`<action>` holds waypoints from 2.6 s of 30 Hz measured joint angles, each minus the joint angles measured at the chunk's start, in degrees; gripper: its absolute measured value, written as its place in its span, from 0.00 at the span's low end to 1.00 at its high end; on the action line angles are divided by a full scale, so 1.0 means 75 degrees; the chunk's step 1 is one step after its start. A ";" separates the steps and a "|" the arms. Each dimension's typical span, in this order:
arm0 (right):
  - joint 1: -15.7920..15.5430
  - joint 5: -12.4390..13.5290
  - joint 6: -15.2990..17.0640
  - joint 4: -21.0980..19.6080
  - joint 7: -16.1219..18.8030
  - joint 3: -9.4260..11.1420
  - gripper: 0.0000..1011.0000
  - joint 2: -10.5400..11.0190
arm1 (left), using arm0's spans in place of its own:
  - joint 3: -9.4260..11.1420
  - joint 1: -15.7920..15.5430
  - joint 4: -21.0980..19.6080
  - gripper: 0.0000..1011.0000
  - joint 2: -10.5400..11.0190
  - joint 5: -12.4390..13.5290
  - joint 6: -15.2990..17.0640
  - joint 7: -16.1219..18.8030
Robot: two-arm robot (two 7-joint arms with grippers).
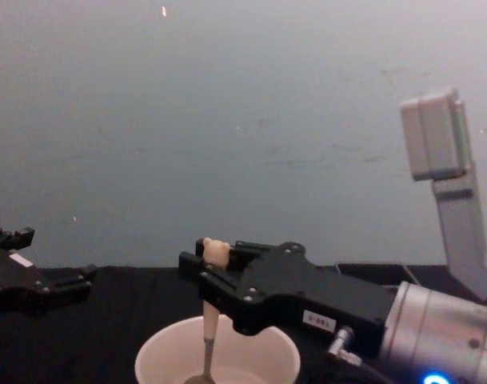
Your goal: Pick up the stirring spoon with one hand, stir inside the cup, then place it back in its original position.
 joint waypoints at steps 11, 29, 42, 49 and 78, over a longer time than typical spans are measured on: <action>0.0258 -0.0211 -0.0087 0.0481 -0.0301 0.0186 0.21 -0.0202 | 0.0000 0.0000 0.0000 0.99 0.0000 0.0000 0.0000 0.0000; -0.0014 -0.0250 0.0009 0.0146 -0.0317 0.0413 0.21 0.0114 | 0.0000 0.0000 0.0000 0.99 0.0000 0.0000 0.0000 0.0000; -0.0555 0.0116 0.0253 -0.0700 0.0042 0.0295 0.21 0.0473 | 0.0000 0.0000 0.0000 0.99 0.0000 0.0000 0.0000 0.0000; -0.0389 0.0097 0.0246 -0.0452 -0.0044 0.0120 0.21 0.0194 | 0.0000 0.0000 0.0000 0.99 0.0000 0.0000 0.0000 0.0000; 0.0094 -0.0265 -0.0009 0.0381 -0.0489 0.0432 0.21 -0.0185 | 0.0000 0.0000 0.0000 0.99 0.0000 0.0000 0.0000 0.0000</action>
